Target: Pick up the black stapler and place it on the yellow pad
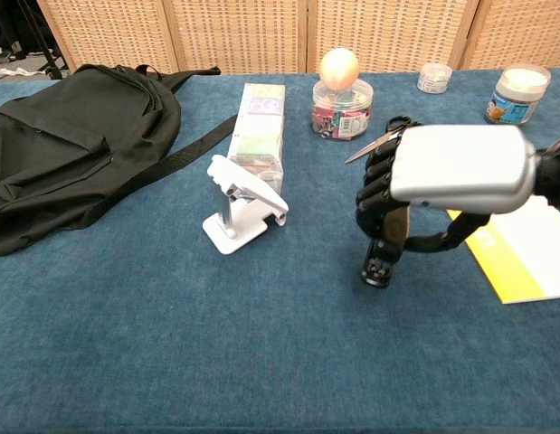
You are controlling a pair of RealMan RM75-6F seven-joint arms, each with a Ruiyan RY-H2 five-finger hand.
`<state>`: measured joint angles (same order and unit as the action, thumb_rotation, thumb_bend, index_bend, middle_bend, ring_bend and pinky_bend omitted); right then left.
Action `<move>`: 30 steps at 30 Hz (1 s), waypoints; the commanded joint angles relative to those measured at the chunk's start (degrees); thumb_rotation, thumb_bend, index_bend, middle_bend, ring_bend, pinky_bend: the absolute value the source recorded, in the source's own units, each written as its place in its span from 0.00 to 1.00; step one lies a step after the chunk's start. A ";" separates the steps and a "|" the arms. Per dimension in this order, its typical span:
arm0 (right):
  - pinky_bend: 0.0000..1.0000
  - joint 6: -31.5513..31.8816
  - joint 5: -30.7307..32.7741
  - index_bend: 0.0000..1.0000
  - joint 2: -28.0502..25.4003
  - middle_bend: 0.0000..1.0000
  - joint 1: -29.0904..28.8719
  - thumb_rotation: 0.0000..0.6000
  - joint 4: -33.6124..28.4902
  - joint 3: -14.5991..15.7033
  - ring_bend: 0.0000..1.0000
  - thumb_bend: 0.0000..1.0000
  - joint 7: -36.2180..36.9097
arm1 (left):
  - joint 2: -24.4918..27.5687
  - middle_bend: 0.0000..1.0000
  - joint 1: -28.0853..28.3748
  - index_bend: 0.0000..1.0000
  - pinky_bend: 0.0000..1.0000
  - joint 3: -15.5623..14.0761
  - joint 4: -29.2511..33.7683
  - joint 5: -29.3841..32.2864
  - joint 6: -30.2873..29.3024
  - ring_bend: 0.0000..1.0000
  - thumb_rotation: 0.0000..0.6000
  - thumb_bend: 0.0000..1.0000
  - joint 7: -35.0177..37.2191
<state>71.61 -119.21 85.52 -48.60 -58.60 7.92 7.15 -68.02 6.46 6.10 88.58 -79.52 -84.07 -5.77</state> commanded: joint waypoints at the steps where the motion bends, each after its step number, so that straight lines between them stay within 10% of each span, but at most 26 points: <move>1: 0.31 3.59 0.40 0.59 -4.54 0.52 1.44 1.00 -2.75 -0.19 0.42 0.72 -2.89 | 0.02 0.00 0.09 0.00 0.00 -0.08 -0.04 0.02 0.24 0.00 1.00 0.00 0.05; 9: 0.31 3.25 5.44 0.59 -11.43 0.52 5.67 1.00 -4.59 0.51 0.43 0.72 -6.02 | -0.23 0.00 0.29 0.00 0.00 -0.86 -0.14 -0.78 0.78 0.00 1.00 0.00 -0.18; 30: 0.32 -1.38 9.68 0.56 -4.04 0.47 9.42 1.00 4.99 2.42 0.43 0.64 -2.80 | 0.14 0.00 -0.01 0.00 0.00 -1.13 0.54 -1.47 -0.01 0.00 1.00 0.00 0.09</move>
<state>70.79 -109.58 81.37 -39.01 -53.78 10.10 4.23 -67.90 6.44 4.96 89.12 -81.01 -84.10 -5.69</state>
